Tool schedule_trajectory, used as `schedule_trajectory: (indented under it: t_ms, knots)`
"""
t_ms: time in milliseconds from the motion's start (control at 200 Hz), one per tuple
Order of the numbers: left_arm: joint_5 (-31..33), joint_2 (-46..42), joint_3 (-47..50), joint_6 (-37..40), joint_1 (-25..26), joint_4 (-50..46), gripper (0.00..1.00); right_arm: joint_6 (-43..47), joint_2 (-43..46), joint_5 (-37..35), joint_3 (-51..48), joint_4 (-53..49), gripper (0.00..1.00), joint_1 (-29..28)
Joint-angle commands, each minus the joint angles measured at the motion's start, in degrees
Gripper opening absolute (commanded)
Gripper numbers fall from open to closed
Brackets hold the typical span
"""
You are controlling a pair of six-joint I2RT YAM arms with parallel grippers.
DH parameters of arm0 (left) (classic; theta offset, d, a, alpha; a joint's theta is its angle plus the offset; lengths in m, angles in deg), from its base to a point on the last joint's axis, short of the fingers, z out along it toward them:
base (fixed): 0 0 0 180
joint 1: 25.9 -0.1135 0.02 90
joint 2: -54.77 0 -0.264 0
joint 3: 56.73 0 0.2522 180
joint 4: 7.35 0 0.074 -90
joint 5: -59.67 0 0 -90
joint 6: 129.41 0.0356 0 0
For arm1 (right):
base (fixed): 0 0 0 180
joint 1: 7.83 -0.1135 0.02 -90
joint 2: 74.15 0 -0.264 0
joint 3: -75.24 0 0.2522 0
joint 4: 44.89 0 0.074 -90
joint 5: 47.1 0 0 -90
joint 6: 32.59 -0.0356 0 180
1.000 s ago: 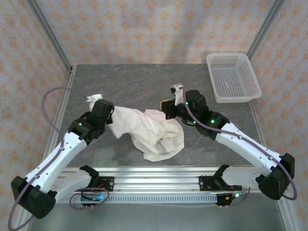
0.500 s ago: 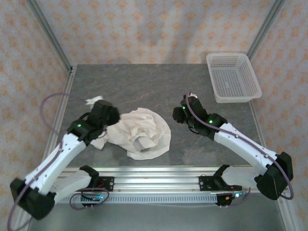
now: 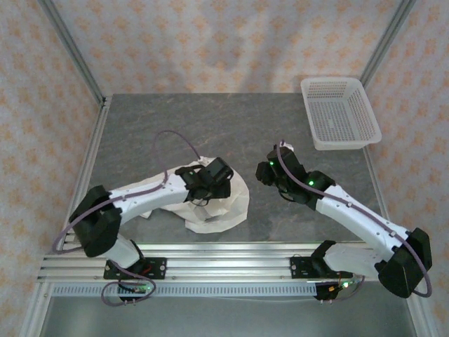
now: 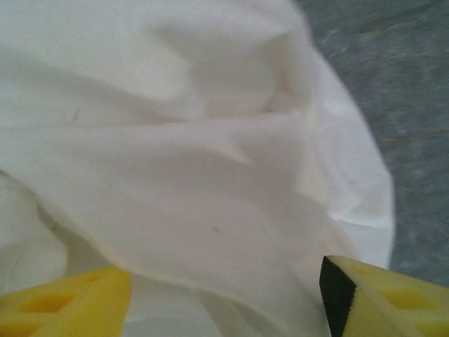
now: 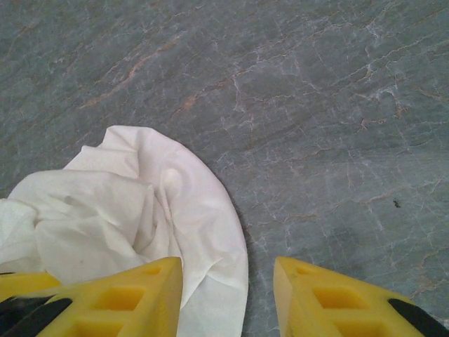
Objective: Fold the inside-out t-shirt
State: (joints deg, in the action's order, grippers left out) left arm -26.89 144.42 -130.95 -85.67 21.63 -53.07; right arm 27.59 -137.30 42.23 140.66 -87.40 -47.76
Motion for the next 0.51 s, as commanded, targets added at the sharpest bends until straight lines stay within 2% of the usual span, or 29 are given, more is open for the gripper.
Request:
schedule_trajectory:
  t_ms: [0, 25, 60, 70, 170, 210, 300, 365, 430, 500]
  knots:
    - [-1.5, 0.3, -1.4, -1.2, 0.1, 3.0, 0.49, -0.6, 1.4, -0.9, -1.8, -0.9, 0.39, 0.3]
    - [-2.8, 0.2, -1.2, -0.6, 0.0, 4.1, 0.32, -0.5, 1.4, -0.8, -2.0, -0.7, 0.39, 0.3]
    - [-3.7, -0.4, -1.4, -0.1, -0.2, 4.3, 0.04, -0.2, 1.5, -0.7, -2.3, -0.6, 0.40, 0.3]
    - [-3.8, -0.7, -1.7, 0.0, -0.3, 3.9, 0.00, 0.0, 1.5, -0.7, -2.3, -0.6, 0.40, 0.3]
    - [-4.6, -7.8, -1.7, 3.0, -2.5, 2.3, 0.00, 5.7, 1.9, 1.4, -3.1, 1.7, 0.42, 0.3]
    - [-6.8, -12.2, -1.1, 5.4, -4.0, 3.4, 0.00, 9.6, 2.4, 3.9, -4.1, 4.4, 0.42, 0.3]
    - [-19.0, -20.2, -0.1, 14.7, -7.7, 7.1, 0.00, 19.9, 3.2, 10.5, -7.5, 13.2, 0.42, 0.3]
    - [-24.8, -21.6, -4.1, 24.0, -8.9, 0.6, 0.00, 28.1, 3.3, 16.3, -9.6, 20.0, 0.43, 0.3]
    - [-23.7, -20.6, -10.4, 31.7, -8.9, -11.4, 0.00, 34.1, 2.8, 20.9, -11.3, 26.4, 0.43, 0.3]
    - [-17.2, -20.0, -14.2, 35.1, -8.9, -20.1, 0.00, 40.1, 1.2, 24.9, -11.7, 30.7, 0.47, 0.3]
